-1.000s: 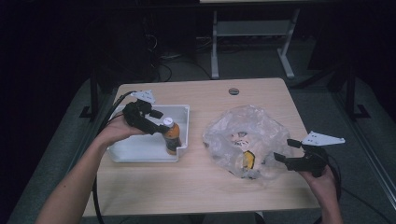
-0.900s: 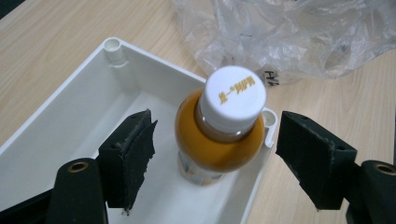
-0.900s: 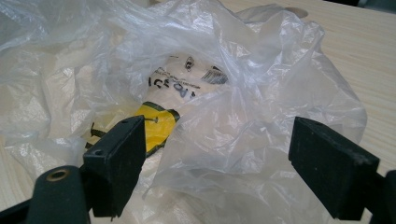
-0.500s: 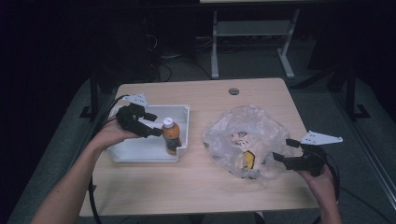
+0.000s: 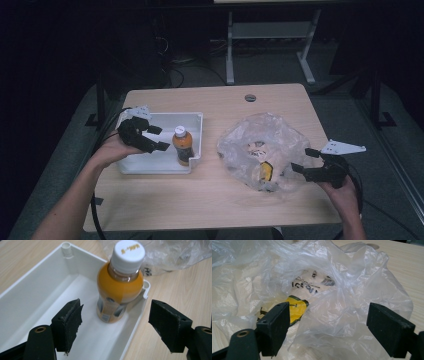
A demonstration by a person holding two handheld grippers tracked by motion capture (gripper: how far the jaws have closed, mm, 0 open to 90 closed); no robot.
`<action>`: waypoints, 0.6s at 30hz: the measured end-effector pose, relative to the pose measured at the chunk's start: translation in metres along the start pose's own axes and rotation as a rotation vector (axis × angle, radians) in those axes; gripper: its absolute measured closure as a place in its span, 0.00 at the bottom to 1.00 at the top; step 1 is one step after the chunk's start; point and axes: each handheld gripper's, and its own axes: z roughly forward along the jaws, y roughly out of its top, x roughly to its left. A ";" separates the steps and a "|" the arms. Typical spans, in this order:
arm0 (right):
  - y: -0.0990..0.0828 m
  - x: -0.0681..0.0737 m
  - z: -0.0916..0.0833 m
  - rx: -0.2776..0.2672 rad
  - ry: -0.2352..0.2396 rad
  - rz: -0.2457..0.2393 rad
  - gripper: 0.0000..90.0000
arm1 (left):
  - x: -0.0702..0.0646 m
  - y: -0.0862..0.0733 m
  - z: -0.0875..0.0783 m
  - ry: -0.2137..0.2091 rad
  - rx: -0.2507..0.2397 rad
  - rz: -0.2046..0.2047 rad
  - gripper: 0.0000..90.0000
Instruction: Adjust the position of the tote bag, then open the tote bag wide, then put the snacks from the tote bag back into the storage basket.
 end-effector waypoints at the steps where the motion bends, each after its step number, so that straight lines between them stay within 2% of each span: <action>1: 0.000 0.000 0.000 0.000 0.000 0.000 0.21 | 0.000 -0.001 0.000 0.001 -0.005 -0.001 0.29; 9: 0.000 0.000 0.001 0.001 0.000 -0.001 0.20 | 0.001 -0.014 0.000 -0.002 -0.012 -0.017 0.28; 18: 0.000 0.002 0.001 0.009 -0.004 -0.007 0.20 | 0.004 -0.037 -0.003 0.010 -0.041 -0.051 0.28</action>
